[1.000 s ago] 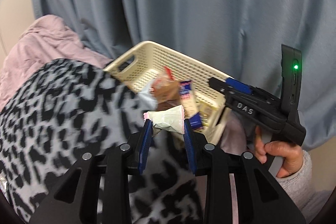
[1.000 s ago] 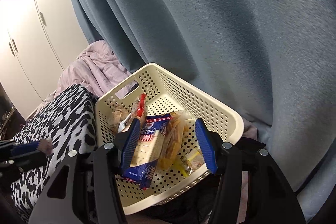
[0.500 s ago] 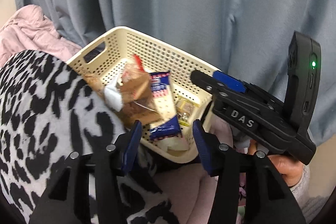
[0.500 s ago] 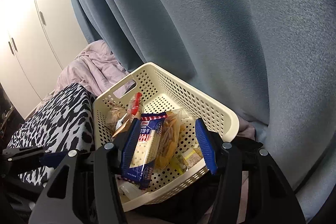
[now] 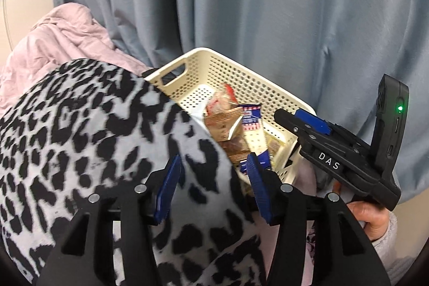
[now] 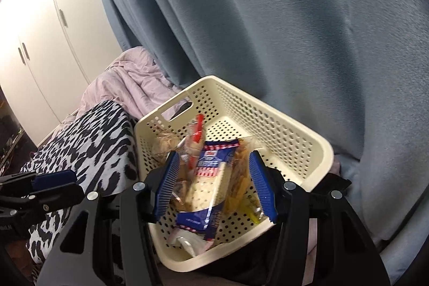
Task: Organize snacks
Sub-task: 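Move both open tools back over the snacks on the blanket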
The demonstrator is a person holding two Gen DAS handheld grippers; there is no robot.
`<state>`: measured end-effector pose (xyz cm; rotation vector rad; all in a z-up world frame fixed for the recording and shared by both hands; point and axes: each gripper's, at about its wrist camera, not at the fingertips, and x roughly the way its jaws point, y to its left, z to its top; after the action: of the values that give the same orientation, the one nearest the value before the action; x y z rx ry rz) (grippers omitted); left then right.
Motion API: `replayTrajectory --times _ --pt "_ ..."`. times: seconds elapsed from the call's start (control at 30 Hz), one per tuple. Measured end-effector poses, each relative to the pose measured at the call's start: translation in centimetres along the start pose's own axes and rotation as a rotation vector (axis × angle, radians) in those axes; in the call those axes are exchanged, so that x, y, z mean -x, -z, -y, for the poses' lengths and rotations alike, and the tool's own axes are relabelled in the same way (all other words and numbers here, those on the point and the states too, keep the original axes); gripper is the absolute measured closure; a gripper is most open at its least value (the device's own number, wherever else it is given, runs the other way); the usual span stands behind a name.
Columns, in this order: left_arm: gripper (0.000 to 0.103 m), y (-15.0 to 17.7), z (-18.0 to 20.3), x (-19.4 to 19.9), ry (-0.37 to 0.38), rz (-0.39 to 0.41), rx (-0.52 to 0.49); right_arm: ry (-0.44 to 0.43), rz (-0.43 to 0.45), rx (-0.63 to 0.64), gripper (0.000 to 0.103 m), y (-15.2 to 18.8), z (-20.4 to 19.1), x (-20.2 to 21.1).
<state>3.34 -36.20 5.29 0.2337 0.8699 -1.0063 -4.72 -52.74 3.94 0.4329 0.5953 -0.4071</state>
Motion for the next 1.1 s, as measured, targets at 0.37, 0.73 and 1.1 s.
replayTrajectory --times 0.37,0.73,1.1 --pt "0.046 1.7 -4.7 4.1 -0.104 0.057 0.087 -0.106 -0.022 0.063 0.047 0.5 -5.0 -0.9" --pt "0.046 5.2 -12.5 9.6 -0.258 0.103 0.240 -0.247 -0.050 0.171 0.047 1.3 -12.5 -0.9" --pt "0.046 10.1 -19.8 14.1 -0.379 0.110 0.336 -0.325 -0.075 0.251 0.047 2.3 -17.7 -0.5"
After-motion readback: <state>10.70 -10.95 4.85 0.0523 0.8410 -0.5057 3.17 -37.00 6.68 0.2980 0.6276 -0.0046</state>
